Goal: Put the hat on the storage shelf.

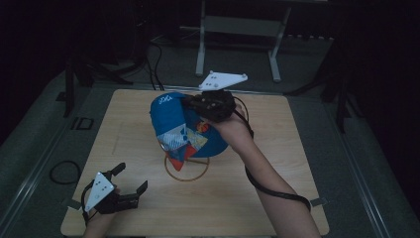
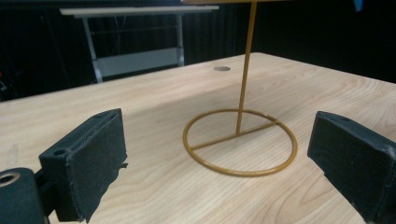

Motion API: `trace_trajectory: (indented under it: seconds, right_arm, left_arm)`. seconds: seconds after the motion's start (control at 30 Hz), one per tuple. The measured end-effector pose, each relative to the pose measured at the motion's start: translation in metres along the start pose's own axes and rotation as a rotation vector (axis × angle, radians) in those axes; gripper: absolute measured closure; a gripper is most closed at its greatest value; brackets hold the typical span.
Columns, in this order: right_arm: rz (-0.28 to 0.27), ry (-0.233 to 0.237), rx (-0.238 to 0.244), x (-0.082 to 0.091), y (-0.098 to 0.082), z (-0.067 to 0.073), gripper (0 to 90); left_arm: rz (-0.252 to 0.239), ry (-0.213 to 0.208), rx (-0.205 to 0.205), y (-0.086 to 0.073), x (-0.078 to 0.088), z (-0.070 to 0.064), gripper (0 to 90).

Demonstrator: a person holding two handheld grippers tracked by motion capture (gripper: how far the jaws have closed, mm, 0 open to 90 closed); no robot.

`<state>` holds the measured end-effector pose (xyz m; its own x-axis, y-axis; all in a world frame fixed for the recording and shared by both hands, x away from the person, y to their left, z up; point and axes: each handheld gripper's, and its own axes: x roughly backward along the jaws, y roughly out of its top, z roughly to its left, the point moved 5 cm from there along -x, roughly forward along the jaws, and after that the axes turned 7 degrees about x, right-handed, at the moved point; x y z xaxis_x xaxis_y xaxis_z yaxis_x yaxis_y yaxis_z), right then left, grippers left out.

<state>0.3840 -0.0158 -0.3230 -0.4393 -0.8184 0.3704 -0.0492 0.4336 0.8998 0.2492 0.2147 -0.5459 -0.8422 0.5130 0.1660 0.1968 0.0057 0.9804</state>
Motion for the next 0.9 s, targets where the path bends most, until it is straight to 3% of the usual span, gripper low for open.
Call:
trace_trajectory:
  seconds: [0.3, 0.43, 0.6, 0.9]
  right_arm:
    - [0.063, 0.036, -0.066, -0.026, -0.013, -0.008, 88.4]
    - [0.082, 0.051, -0.087, -0.031, -0.018, -0.01, 80.0]
    - [0.111, 0.027, -0.082, -0.031, -0.025, -0.013, 74.8]
    - [0.102, 0.021, -0.111, -0.022, -0.031, -0.02, 68.6]
  left_arm:
    - [0.033, -0.013, 0.031, -0.009, -0.002, 0.004, 4.9]
    - [0.039, -0.019, 0.035, -0.011, -0.003, 0.003, 4.9]
    - [0.045, -0.02, 0.042, -0.012, -0.004, 0.004, 4.8]
    - [0.049, -0.023, 0.046, -0.014, -0.004, 0.005, 4.9]
